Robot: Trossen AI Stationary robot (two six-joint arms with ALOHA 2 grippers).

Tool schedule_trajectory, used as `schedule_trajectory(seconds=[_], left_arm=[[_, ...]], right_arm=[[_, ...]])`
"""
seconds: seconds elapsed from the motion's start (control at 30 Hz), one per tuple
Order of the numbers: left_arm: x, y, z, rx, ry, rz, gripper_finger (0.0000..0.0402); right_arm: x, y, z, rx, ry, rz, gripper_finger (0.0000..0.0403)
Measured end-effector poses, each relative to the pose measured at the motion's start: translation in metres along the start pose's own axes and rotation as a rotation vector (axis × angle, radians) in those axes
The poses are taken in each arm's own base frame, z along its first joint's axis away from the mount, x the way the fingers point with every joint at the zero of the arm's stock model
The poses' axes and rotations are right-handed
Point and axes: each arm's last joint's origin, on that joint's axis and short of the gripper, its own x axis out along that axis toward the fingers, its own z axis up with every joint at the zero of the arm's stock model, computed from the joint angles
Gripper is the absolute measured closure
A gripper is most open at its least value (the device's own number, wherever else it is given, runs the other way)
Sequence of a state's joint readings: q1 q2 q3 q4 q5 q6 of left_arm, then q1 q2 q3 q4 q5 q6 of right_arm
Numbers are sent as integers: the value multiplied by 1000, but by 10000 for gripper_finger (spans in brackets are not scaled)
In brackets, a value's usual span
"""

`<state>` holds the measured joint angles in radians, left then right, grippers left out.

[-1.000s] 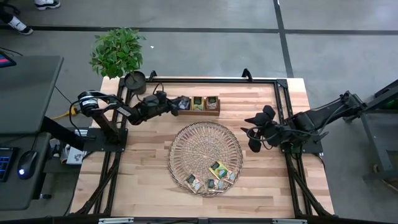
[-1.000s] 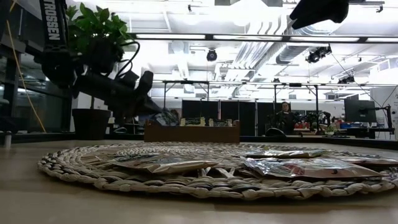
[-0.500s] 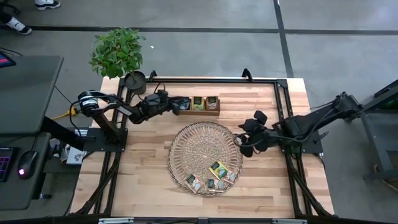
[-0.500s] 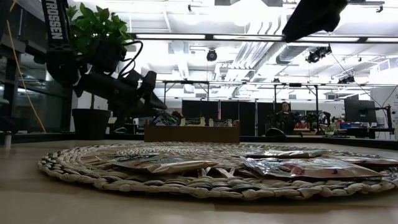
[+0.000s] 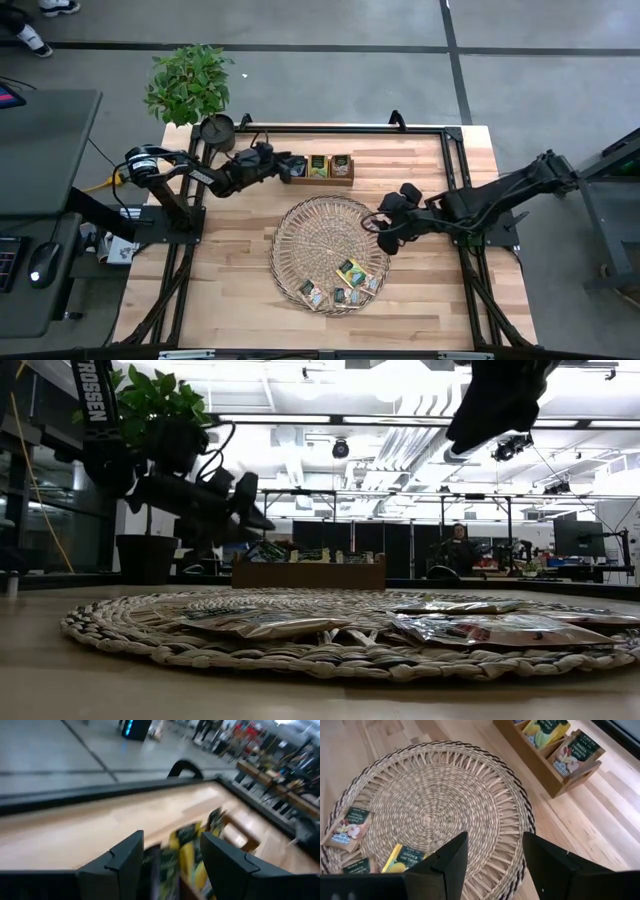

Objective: Pick & Place Tea
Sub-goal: Put the purple tea bag in the left section of the wooden organizer

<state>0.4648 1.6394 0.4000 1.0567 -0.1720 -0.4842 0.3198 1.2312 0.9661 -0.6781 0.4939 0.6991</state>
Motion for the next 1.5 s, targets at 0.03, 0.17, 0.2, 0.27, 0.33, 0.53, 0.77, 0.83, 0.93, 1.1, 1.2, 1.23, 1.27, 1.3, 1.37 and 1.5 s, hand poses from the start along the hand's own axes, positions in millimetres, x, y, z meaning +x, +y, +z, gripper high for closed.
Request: schedule_trajectory(seconds=[0.03,0.17,0.2,0.27,0.33,0.53,0.77,0.83,0.93,1.1,1.2,1.23,1.27,1.3,1.37,1.5], left_arm=[[0,1,-2,-5,21,13,208],[0,5,-8,-54,85,57,209],[0,5,-8,-62,86,58,210],[0,5,-8,-61,84,55,220],[-1,4,-8,-51,82,46,241],[-1,4,-8,-57,76,44,330],[-3,-1,1,-83,31,5,393],[-3,-1,2,-77,28,10,384],[-4,-2,5,-78,16,4,377],[-4,-1,3,-89,29,13,376],[-4,0,2,-90,41,36,376],[-4,1,1,-89,40,47,376],[-4,1,1,-93,43,61,376],[-4,3,0,-99,47,82,376],[-5,4,-2,-119,55,116,376],[-5,6,-3,-130,53,144,376]], right_arm=[[1,0,0,0,1,-2,217],[2,-2,1,8,0,-11,217],[2,-2,2,9,-1,-13,217],[3,-3,2,8,-1,-18,217],[4,-4,3,4,0,-24,217],[6,-6,4,-65,3,-33,217],[10,-12,9,-171,11,-51,217],[11,-14,10,-191,24,-41,217],[13,-17,11,-224,50,-17,217],[14,-21,12,-286,66,-11,217],[15,-23,13,-301,84,1,217],[16,-24,13,-301,92,7,217],[16,-24,13,-303,98,10,217],[16,-24,12,-308,105,14,217],[16,-24,11,-323,122,27,217],[16,-25,10,-351,136,40,217]])
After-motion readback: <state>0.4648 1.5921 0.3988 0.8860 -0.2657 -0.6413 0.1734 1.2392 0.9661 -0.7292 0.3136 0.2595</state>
